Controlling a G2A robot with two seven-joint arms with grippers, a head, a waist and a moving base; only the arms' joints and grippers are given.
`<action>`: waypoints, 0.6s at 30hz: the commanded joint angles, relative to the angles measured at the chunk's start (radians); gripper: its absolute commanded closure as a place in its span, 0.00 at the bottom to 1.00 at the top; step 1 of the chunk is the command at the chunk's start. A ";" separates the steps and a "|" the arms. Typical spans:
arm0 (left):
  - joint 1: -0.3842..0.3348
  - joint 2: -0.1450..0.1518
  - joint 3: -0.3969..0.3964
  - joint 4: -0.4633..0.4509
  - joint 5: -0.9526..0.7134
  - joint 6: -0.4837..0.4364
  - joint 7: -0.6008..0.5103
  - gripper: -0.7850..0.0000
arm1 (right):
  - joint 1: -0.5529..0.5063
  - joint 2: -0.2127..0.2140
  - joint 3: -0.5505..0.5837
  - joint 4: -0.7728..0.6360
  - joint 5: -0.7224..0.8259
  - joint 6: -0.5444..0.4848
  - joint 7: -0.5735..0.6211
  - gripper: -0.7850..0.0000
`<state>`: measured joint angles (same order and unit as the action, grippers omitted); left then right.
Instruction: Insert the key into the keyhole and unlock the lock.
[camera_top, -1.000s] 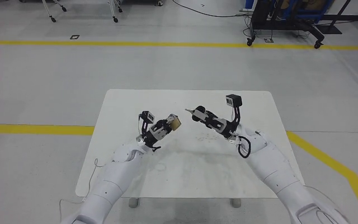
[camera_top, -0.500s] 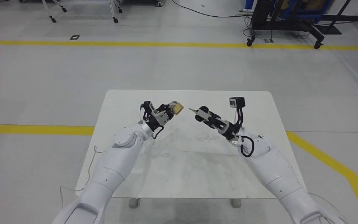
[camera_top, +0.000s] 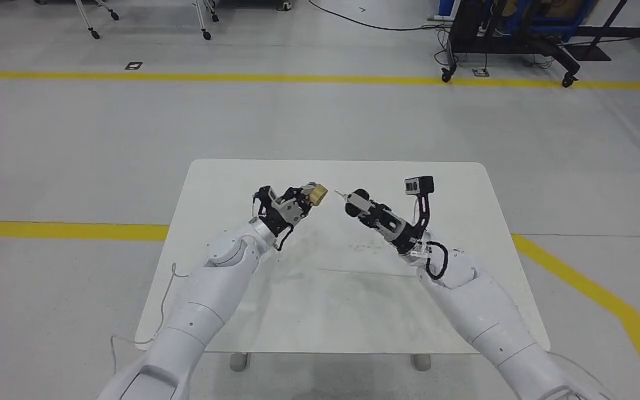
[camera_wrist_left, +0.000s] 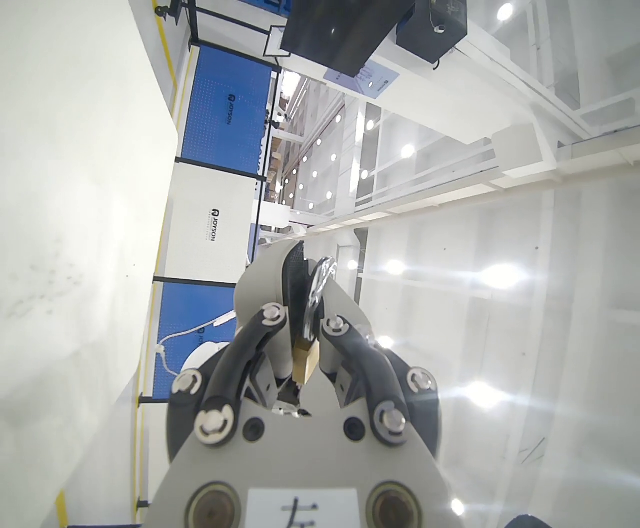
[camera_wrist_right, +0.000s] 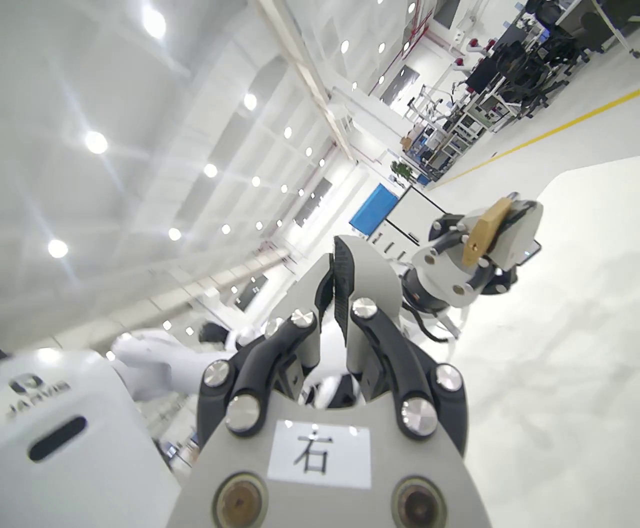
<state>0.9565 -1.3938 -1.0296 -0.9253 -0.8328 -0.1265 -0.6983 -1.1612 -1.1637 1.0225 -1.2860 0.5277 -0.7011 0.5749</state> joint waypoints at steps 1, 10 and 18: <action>-0.003 -0.004 0.003 0.005 -0.021 0.022 -0.011 1.00 | -0.012 0.002 0.007 -0.016 0.023 0.071 0.002 1.00; -0.024 -0.012 -0.002 0.039 -0.053 0.079 -0.075 1.00 | -0.121 0.028 0.068 -0.232 -0.124 0.411 -0.069 1.00; -0.029 -0.012 -0.004 0.046 0.024 0.002 -0.060 1.00 | -0.158 0.033 0.077 -0.309 -0.215 0.537 -0.091 1.00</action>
<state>0.9267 -1.4063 -1.0338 -0.8785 -0.8264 -0.1110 -0.7629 -1.3166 -1.1309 1.0993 -1.5898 0.3280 -0.1756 0.4873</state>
